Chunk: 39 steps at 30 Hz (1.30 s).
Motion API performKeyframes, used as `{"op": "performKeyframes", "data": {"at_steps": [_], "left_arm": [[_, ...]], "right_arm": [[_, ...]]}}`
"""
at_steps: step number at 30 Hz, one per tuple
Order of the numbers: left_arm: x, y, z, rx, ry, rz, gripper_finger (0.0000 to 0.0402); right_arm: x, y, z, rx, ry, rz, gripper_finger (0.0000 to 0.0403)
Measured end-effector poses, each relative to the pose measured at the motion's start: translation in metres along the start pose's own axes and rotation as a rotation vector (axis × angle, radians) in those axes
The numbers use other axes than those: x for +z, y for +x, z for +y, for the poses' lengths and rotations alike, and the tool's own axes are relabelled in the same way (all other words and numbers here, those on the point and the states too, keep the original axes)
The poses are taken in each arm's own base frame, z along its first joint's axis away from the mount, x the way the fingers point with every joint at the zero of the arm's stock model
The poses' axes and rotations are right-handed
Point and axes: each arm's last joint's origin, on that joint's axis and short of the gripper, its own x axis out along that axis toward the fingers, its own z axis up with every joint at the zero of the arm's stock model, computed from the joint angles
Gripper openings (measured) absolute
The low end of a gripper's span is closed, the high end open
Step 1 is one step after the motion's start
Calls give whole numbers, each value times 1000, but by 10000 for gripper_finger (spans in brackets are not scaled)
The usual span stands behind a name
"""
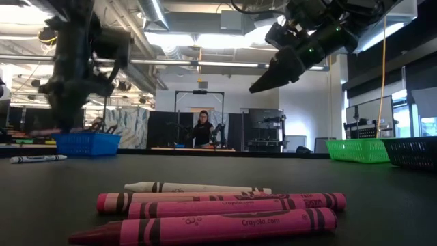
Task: Sort crayons
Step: Put the pink crayon into the black bin
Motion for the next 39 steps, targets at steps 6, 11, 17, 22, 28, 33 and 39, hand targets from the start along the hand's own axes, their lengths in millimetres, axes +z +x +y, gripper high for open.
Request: {"op": "performKeyframes", "data": {"at_steps": [6,11,17,22,28,33,39], "left_arm": [[7,-37,-18,-31,140,-276,15],[7,-54,-38,-108,319,-513,15],[10,-52,-63,-227,526,-685,20],[17,-49,-81,-271,626,-871,24],[25,-51,-99,-359,698,-1113,24],[33,-55,-114,-477,740,-1236,25],[42,-48,-128,-526,737,-1306,25]], "right_arm": [[0,5,5,165,9,-45,119],[1,7,6,192,29,-62,184],[2,9,6,176,24,-82,231],[6,10,5,167,21,-132,228],[9,21,5,169,19,-212,208],[10,37,7,189,36,-322,194],[14,46,19,231,22,-439,189]]}}
